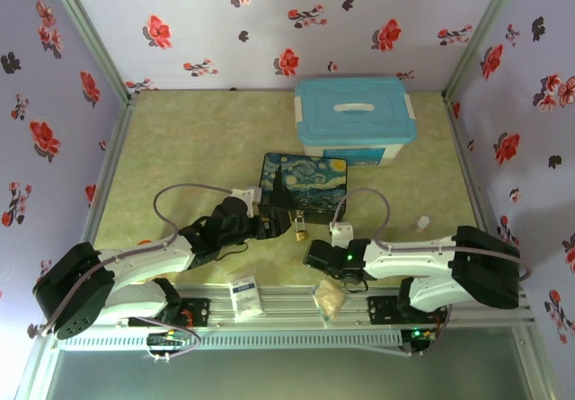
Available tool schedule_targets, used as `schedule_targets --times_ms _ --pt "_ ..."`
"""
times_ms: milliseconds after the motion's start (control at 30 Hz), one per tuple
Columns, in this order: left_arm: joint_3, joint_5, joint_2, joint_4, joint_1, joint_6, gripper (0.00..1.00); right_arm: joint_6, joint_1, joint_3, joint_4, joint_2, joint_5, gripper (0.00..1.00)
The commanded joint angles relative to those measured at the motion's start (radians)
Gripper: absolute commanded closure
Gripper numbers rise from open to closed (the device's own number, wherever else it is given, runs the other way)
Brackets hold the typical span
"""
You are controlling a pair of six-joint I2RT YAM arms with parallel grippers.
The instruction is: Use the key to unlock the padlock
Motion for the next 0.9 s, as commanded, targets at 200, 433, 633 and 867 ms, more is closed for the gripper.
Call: schedule_targets --times_ms 200,433,633,867 --pt "0.005 -0.015 0.009 0.037 -0.006 -0.004 0.01 0.054 0.016 -0.05 -0.107 -0.041 -0.048 0.72" --pt "0.01 -0.014 0.019 0.044 -0.005 -0.004 0.01 0.076 0.016 -0.092 -0.07 -0.081 -0.059 0.71" --pt "0.014 -0.015 0.028 0.042 -0.006 -0.002 0.01 0.038 0.011 -0.106 0.04 -0.041 -0.048 0.73" --pt "0.022 -0.014 0.019 0.035 -0.006 0.002 0.01 0.056 0.025 -0.095 0.003 0.01 -0.068 0.91"
